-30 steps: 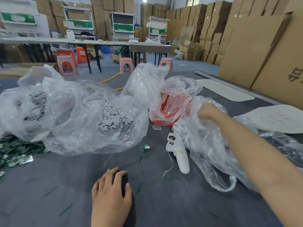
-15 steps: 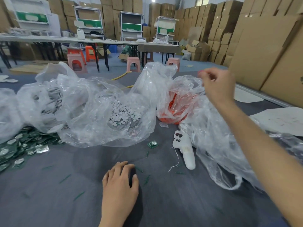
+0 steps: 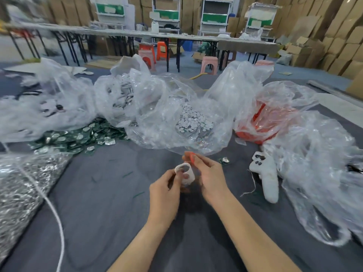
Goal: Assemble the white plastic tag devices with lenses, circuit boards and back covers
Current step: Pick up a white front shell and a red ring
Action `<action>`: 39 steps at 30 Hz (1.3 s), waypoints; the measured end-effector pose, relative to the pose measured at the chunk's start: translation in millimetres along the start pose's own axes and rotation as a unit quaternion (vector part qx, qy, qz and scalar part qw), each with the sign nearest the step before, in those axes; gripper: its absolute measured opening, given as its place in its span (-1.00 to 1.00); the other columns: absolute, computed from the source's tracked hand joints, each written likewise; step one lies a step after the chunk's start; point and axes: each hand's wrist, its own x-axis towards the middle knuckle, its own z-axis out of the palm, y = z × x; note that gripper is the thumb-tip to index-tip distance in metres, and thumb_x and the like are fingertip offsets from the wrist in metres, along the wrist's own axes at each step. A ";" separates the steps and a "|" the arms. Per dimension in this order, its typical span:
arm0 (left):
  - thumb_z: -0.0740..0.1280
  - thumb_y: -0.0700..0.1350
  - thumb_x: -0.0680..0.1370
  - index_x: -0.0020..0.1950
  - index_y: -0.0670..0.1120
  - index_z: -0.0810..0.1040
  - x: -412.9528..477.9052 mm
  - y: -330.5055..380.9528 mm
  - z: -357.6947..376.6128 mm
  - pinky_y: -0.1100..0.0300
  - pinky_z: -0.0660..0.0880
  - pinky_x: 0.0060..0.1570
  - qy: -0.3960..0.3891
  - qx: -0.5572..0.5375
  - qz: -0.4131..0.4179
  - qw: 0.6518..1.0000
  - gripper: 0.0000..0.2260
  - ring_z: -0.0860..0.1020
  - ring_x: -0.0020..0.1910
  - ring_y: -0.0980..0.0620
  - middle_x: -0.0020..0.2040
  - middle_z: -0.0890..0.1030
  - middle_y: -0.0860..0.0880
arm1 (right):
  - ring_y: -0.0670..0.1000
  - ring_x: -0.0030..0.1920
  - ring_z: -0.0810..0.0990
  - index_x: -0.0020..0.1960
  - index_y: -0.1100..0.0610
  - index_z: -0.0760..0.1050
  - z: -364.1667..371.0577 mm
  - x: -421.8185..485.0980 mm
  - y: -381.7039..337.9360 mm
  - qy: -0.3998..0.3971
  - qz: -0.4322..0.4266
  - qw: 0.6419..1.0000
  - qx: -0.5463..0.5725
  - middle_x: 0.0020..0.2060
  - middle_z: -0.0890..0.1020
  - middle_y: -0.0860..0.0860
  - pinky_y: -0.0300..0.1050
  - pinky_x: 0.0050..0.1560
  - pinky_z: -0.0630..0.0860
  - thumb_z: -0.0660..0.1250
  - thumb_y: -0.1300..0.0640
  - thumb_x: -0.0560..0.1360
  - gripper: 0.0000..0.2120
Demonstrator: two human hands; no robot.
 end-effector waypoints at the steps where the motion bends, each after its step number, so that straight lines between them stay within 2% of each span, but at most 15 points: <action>1: 0.30 -0.19 0.59 -0.07 -0.02 0.64 -0.9 0.3 -0.9 0.45 0.41 -0.33 -0.004 -0.014 -0.003 1.000 -0.86 0.60 -0.39 0.20 -0.32 0.67 0.10 | 0.01 -0.14 0.63 -0.08 0.14 0.66 -4.6 1.9 -1.0 0.010 -0.010 1.000 -0.007 -0.19 0.70 0.05 -0.05 -0.14 0.57 0.30 0.27 0.53 -0.84; 3: 0.31 -0.18 0.59 -0.08 0.01 0.63 -2.4 1.4 -2.0 0.44 0.42 -0.33 -0.018 -0.019 0.000 1.000 -0.85 0.60 -0.40 0.18 -0.32 0.67 0.06 | 0.01 -0.19 0.63 -0.09 0.11 0.67 -10.8 2.3 -2.7 0.001 -0.019 0.999 -0.034 -0.25 0.69 0.06 -0.05 -0.14 0.57 0.31 0.26 0.53 -0.83; 5: 0.32 -0.16 0.58 -0.09 0.01 0.62 -2.4 0.9 -1.3 0.41 0.45 -0.28 -0.021 -0.024 0.006 0.999 -0.88 0.60 -0.35 0.17 -0.28 0.67 0.05 | 0.01 -0.31 0.62 -0.12 0.11 0.68 -12.5 0.1 -2.3 -0.018 -0.012 0.999 -0.035 -0.31 0.66 0.08 -0.12 -0.28 0.57 0.30 0.25 0.53 -0.82; 9: 0.29 0.00 0.52 -0.06 0.01 0.57 -4.3 1.8 1.0 0.25 0.52 -0.18 -0.029 -0.064 0.039 0.997 -0.89 0.61 -0.06 0.12 0.12 0.56 0.07 | -0.11 -0.42 0.52 -0.14 0.08 0.71 -12.5 -1.9 -3.2 -0.024 -0.013 0.999 0.021 -0.44 0.55 -0.06 -0.25 -0.42 0.46 0.31 0.19 0.53 -0.80; 11: 0.26 0.00 0.52 -0.04 -0.01 0.55 -6.4 2.2 0.9 0.29 0.51 -0.09 -0.048 -0.100 0.044 0.993 -0.87 0.61 0.07 0.12 0.25 0.51 0.10 | -0.12 -0.44 0.50 -0.13 0.08 0.71 -11.6 -2.6 -3.7 -0.040 -0.022 0.998 0.049 -0.45 0.52 -0.07 -0.28 -0.41 0.45 0.32 0.16 0.50 -0.82; 13: 0.26 -0.03 0.57 0.00 -0.04 0.55 -7.7 2.5 1.1 0.31 0.50 0.00 -0.068 -0.121 0.069 0.988 -0.88 0.61 0.11 0.11 0.24 0.57 0.05 | -0.13 -0.47 0.46 -0.12 0.11 0.70 -10.9 -3.4 -3.4 -0.055 -0.022 0.994 0.094 -0.49 0.48 -0.07 -0.30 -0.42 0.44 0.35 0.12 0.43 -0.83; 16: 0.27 -0.04 0.60 0.06 0.05 0.56 -8.8 2.0 3.0 0.19 0.51 0.11 -0.095 -0.097 0.150 0.979 -0.90 0.59 0.17 0.05 0.18 0.62 0.00 | -0.13 -0.51 0.42 -0.06 0.14 0.68 -13.8 -3.3 -3.8 -0.079 -0.022 0.987 0.136 -0.52 0.43 -0.07 -0.30 -0.44 0.43 0.36 0.08 0.39 -0.79; 18: 0.26 -0.08 0.59 0.07 -0.06 0.56 -8.3 -0.7 4.4 0.13 0.52 0.14 -0.100 -0.084 0.177 0.975 -0.87 0.56 0.23 0.00 0.21 0.60 -0.01 | -0.14 -0.52 0.41 -0.06 0.12 0.69 -16.0 -2.6 -4.6 -0.099 -0.023 0.985 0.142 -0.52 0.43 -0.08 -0.31 -0.45 0.41 0.35 0.05 0.40 -0.78; 21: 0.23 -0.07 0.59 0.06 -0.04 0.54 -8.6 -1.0 4.4 0.24 0.49 0.13 -0.092 -0.080 0.198 0.973 -0.87 0.51 0.30 -0.02 0.23 0.58 0.15 | -0.15 -0.51 0.43 -0.05 0.10 0.69 -16.8 -0.3 -4.3 -0.121 -0.011 0.980 0.158 -0.51 0.46 -0.08 -0.31 -0.45 0.41 0.36 0.02 0.40 -0.77; 27: 0.15 -0.03 0.63 0.14 0.02 0.47 -11.9 -2.2 2.3 0.29 0.49 0.09 -0.118 -0.054 0.214 0.968 -0.84 0.58 0.16 0.11 0.26 0.55 0.18 | -0.12 -0.48 0.48 -0.02 0.09 0.68 -22.0 2.9 -2.7 -0.158 0.011 0.977 0.146 -0.46 0.51 -0.07 -0.26 -0.42 0.45 0.32 0.05 0.44 -0.78; 31: 0.14 0.00 0.63 0.13 0.18 0.46 -11.7 -2.7 0.0 0.11 0.59 -0.06 -0.108 -0.041 0.189 0.975 -0.85 0.59 0.10 0.14 0.23 0.57 0.20 | -0.12 -0.43 0.56 -0.04 0.08 0.69 -20.9 4.2 0.1 -0.160 0.011 0.976 0.145 -0.42 0.58 -0.05 -0.25 -0.38 0.51 0.32 0.07 0.44 -0.79; 33: 0.15 -0.03 0.63 0.08 0.14 0.46 -11.6 -1.9 1.0 0.12 0.57 -0.05 -0.101 -0.045 0.178 0.978 -0.87 0.59 0.08 0.13 0.16 0.60 0.16 | -0.10 -0.40 0.60 -0.04 0.06 0.69 -19.3 4.4 3.4 -0.157 0.006 0.978 0.137 -0.39 0.61 -0.04 -0.23 -0.36 0.54 0.33 0.06 0.44 -0.79; 35: 0.13 -0.07 0.63 0.00 0.17 0.47 -11.9 0.4 1.0 0.10 0.53 -0.09 -0.088 -0.066 0.163 0.980 -0.83 0.58 -0.12 0.11 -0.01 0.63 0.04 | -0.09 -0.39 0.61 -0.05 0.07 0.69 -19.6 6.7 5.7 -0.151 -0.001 0.980 0.134 -0.37 0.63 -0.03 -0.24 -0.34 0.55 0.33 0.06 0.44 -0.80; 37: 0.09 -0.05 0.63 -0.06 0.19 0.48 -10.9 1.1 -1.9 -0.04 0.51 -0.09 -0.073 -0.092 0.117 0.986 -0.78 0.52 -0.18 -0.03 -0.06 0.62 -0.05 | -0.09 -0.49 0.54 -0.03 0.10 0.68 -24.2 11.9 6.4 -0.115 -0.017 0.986 0.120 -0.35 0.64 0.00 -0.23 -0.25 0.58 0.33 0.09 0.46 -0.82; 39: 0.09 -0.05 0.64 -0.09 0.18 0.53 -8.9 0.0 -5.1 -0.13 0.53 -0.06 -0.070 -0.108 0.067 0.989 -0.74 0.59 -0.07 -0.10 -0.02 0.63 -0.04 | -0.08 -0.59 0.43 -0.01 0.08 0.65 -34.5 17.0 4.8 -0.036 -0.077 0.996 -0.003 -0.35 0.65 -0.02 -0.25 -0.32 0.54 0.33 0.17 0.52 -0.87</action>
